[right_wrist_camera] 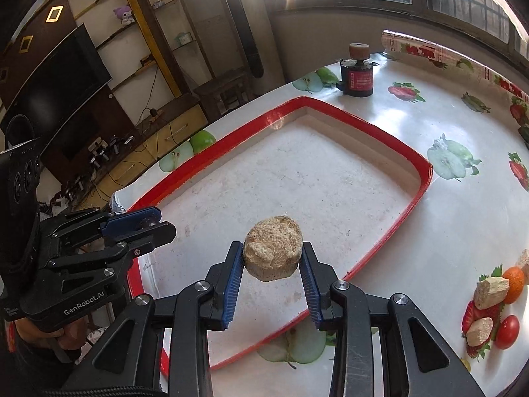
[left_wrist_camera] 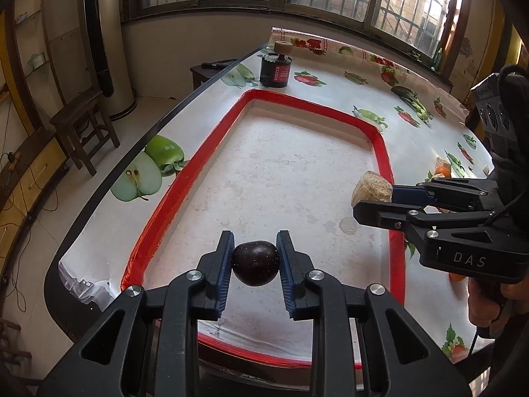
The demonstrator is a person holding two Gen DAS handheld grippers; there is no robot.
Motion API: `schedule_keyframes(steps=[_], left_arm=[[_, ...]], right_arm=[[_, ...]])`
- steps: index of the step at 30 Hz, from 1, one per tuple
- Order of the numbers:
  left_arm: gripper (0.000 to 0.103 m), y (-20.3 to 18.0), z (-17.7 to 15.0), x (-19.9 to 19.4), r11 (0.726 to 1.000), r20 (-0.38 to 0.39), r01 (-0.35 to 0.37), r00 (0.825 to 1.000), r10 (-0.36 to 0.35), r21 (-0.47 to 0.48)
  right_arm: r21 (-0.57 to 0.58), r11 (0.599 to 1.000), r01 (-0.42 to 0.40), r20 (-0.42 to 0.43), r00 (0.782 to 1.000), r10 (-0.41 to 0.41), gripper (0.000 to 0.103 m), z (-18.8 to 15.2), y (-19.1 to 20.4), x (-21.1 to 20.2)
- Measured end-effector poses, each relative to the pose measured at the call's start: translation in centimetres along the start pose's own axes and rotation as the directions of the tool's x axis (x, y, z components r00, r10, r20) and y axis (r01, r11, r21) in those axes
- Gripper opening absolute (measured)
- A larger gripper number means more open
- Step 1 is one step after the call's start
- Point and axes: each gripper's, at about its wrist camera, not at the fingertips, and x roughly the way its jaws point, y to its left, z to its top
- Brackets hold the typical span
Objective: Organize fruits
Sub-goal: 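Carry plum and cake into the red tray and open both tools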
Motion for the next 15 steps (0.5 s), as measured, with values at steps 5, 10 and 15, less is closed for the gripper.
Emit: schedule_keyframes(steps=[5,10,15], left_arm=[[0.024,0.2,-0.3,1.1,1.000,-0.028,-0.006,1.000,0.006,0.001],[0.024,0.2,-0.7,2.1,1.000,-0.063,-0.012,0.998,0.012,0.007],[0.025,0.1,-1.0,2.3,1.000,-0.073,-0.024,0.997,0.024,0.008]], right_arm=[[-0.034,0.999,0.010,-0.046,0.999,-0.011,0.034,0.4,0.7,2.4],[-0.058,0.998,0.028,-0.076,0.997,-0.032,0.034,0.1,0.9,3.9],[-0.058,0.997,0.041,-0.082,0.996,-0.045,0.042,0.0,0.8,4.2]])
